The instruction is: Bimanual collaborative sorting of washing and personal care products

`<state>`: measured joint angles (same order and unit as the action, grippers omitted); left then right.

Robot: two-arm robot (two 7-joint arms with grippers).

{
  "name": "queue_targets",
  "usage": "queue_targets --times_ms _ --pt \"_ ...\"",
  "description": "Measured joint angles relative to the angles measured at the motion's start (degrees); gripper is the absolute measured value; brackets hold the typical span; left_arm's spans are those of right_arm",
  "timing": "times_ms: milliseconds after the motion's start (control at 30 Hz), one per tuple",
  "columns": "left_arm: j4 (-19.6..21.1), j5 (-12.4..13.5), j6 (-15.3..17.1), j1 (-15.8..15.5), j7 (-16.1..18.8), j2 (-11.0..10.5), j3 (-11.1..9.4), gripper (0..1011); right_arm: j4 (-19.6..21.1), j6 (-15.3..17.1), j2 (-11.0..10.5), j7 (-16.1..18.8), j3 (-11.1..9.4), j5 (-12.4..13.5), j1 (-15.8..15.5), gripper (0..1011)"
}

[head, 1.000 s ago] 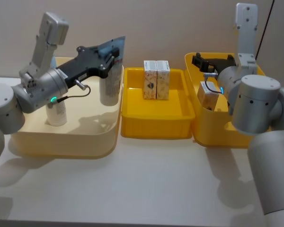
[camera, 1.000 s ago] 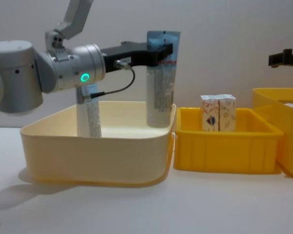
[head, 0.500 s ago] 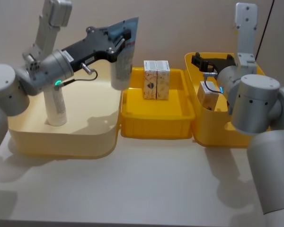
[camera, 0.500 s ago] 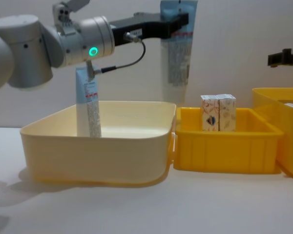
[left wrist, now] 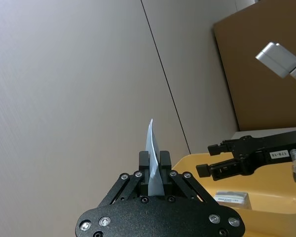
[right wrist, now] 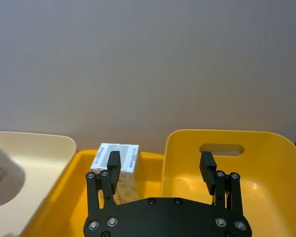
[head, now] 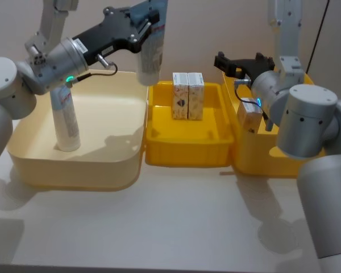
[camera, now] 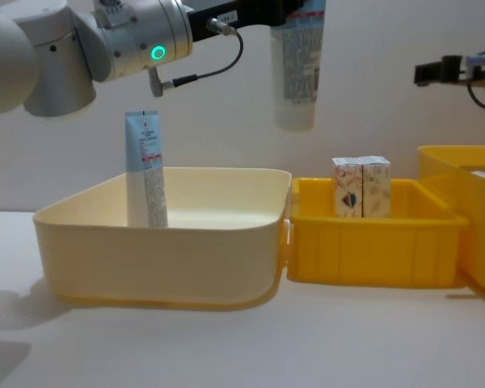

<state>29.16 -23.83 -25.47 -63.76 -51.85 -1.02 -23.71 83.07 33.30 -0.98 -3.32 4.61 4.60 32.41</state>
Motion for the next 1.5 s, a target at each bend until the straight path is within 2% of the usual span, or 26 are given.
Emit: queue_targets --times_ms 333,567,800,1000,1233,1500 --pt "-3.93 -0.56 -2.87 -2.34 -1.10 0.89 0.55 127 2.99 -0.79 -1.07 6.42 1.39 2.09 -0.70 1001" --pt "-5.30 -0.75 -3.84 -3.20 -1.49 1.20 0.75 127 3.49 -1.81 -1.91 8.98 1.81 2.92 -1.09 1001" --pt "-6.04 -0.85 -4.40 -3.65 -1.69 1.36 0.85 127 2.67 -3.72 -2.11 9.12 2.24 2.53 -2.00 1001" --pt "-6.43 -0.89 -4.68 -3.87 -1.81 1.45 0.89 127 1.69 -4.93 -3.32 10.46 3.15 1.52 -2.30 1001" --pt "-6.73 -0.93 -4.89 -4.05 -1.89 1.49 0.94 127 0.33 -6.56 -5.58 13.91 5.03 0.59 -2.00 1001" --pt "-6.88 -0.96 -5.01 -4.15 -1.94 1.53 0.97 126 -1.21 -8.76 -7.07 18.14 7.30 0.47 -0.76 1001"
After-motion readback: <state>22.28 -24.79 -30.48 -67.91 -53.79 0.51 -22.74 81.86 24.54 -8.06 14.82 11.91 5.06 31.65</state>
